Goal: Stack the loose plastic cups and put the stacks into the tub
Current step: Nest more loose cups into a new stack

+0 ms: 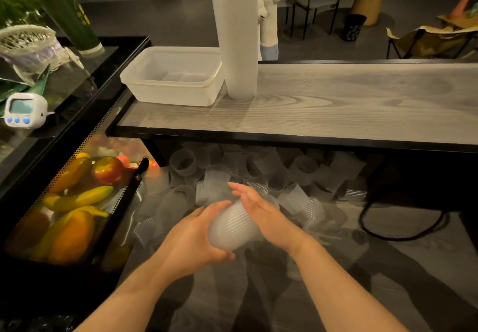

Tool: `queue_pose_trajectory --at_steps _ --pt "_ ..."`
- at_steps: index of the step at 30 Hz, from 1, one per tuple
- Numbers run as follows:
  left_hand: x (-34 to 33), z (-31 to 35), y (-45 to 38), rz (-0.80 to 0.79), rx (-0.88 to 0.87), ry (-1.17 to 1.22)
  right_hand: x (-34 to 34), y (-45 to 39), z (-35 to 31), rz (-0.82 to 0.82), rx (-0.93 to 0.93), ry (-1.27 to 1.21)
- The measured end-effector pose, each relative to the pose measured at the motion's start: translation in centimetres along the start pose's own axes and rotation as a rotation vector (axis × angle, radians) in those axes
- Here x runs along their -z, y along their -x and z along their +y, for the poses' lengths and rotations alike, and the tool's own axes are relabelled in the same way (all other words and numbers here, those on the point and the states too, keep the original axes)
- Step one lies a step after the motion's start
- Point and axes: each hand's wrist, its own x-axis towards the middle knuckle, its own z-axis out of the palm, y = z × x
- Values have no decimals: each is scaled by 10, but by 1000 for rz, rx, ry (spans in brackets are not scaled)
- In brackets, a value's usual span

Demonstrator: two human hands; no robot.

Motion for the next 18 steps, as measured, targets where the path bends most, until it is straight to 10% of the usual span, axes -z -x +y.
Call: queue_pose_trajectory --at_steps 8,11,14,18 --pt "-5 15 -23 7 56 33 14 -17 20 357 -4 -67" --pt "-4 14 -26 5 88 58 45 -21 38 680 -162 399" --pt "-4 6 -26 -9 111 53 72 -17 63 590 -310 987" --pt "-9 0 -26 -41 139 49 82 -22 87 461 -403 1120"
